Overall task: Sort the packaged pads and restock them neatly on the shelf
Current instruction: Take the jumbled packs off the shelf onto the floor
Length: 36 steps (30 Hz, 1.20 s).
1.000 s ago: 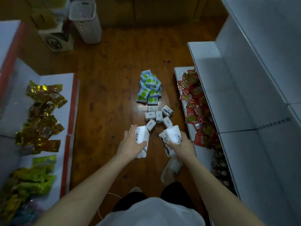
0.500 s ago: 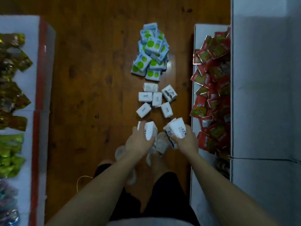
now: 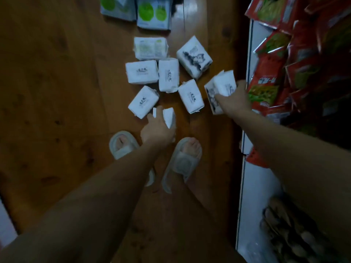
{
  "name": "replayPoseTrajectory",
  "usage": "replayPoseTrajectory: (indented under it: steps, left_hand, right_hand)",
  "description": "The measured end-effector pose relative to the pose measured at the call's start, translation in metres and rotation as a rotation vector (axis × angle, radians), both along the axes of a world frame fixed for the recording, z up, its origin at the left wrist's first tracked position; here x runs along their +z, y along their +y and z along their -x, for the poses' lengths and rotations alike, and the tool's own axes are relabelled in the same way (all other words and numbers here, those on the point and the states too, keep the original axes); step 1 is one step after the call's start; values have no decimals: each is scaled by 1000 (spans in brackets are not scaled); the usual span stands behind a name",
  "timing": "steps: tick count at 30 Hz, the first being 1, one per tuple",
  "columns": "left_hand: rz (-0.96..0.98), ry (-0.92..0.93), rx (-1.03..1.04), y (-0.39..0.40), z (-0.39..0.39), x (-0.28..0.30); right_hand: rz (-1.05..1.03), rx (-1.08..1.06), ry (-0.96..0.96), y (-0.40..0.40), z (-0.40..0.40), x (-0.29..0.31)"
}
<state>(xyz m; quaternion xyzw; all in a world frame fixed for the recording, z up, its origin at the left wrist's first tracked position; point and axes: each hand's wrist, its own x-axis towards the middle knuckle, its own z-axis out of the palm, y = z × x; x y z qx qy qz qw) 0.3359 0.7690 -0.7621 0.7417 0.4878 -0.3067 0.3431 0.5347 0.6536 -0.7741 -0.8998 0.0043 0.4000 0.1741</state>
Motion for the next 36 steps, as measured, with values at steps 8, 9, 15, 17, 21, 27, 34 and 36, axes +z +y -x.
replayPoseTrajectory:
  steps: [8,9,15,17,21,27,34,36]
  left_hand:
    - [-54,-65,-20,-1,-32,-84]
    - [-12,-71,-1,0,-33,-87]
    - [105,-102,-4,6,-26,-79]
    - [127,-98,-28,16,-29,-64]
    - [89,-128,-178,42,-50,-16]
    - [-10,-58,-508,88,-94,121]
    - [-23,-140,-657,97,-122,379]
    - [-52,-204,-674,89,-108,429]
  right_hand:
    - [80,112,-38,9,-4,-85]
    - [50,98,-15,12,-1,-90]
    - [-69,-88,140,14,15,-89]
    - [-70,-55,154,15,13,-70]
    - [-78,-27,145,21,2,-31]
    - [-253,-45,162,45,-2,108]
    - [-319,-63,8,39,26,367]
    - [-314,-78,-44,27,48,419]
